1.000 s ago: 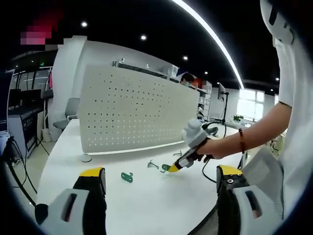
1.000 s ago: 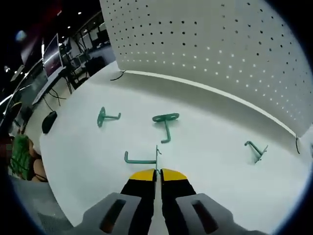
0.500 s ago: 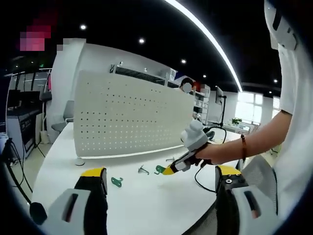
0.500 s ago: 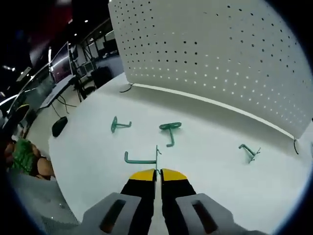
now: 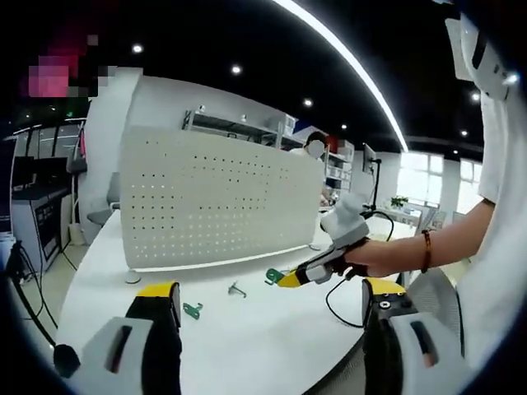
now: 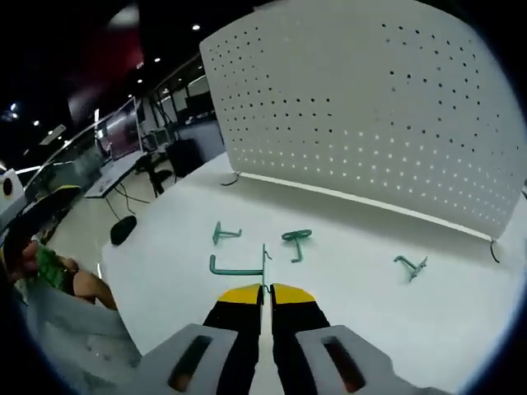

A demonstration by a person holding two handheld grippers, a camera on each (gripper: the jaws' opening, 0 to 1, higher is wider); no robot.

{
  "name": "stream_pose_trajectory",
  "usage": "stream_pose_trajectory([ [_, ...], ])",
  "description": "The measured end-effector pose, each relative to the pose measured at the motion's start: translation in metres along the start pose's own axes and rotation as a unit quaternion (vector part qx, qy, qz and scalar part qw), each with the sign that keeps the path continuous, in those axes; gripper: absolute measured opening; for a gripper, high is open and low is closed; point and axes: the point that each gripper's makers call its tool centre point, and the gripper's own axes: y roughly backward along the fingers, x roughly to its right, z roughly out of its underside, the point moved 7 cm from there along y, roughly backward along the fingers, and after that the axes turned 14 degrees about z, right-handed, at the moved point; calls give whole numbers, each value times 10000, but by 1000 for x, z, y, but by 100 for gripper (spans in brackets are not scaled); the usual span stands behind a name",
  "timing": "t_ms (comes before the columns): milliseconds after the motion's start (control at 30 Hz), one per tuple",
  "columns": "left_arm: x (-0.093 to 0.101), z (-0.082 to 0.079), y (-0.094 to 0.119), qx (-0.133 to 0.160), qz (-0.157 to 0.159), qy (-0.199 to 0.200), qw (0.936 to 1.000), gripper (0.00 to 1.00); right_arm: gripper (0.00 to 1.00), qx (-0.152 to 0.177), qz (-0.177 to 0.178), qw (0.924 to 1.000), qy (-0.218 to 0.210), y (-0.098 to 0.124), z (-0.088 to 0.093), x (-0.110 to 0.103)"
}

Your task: Insert the hook assembly into the mounting plate slot until the hook locks in place.

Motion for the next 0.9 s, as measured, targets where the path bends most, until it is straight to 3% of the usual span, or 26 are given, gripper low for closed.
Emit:
stream_pose_trajectory([
  [433,22,-3,-21,-53,59,114,9999,91,2,495,-291,9983,-73,24,-13,-6],
  [567,26,-6,-27,101,90,206,9997,89,2,670,-428,9968,-8,33,-17,-11],
  [800,34,-7,-40,114,120,203,9997,87,2,1124,-562,9918,226,46,-25,-14],
  [900,35,-10,-46,168,85,225,9996,87,2,1149,-611,9913,213,51,-26,-13],
])
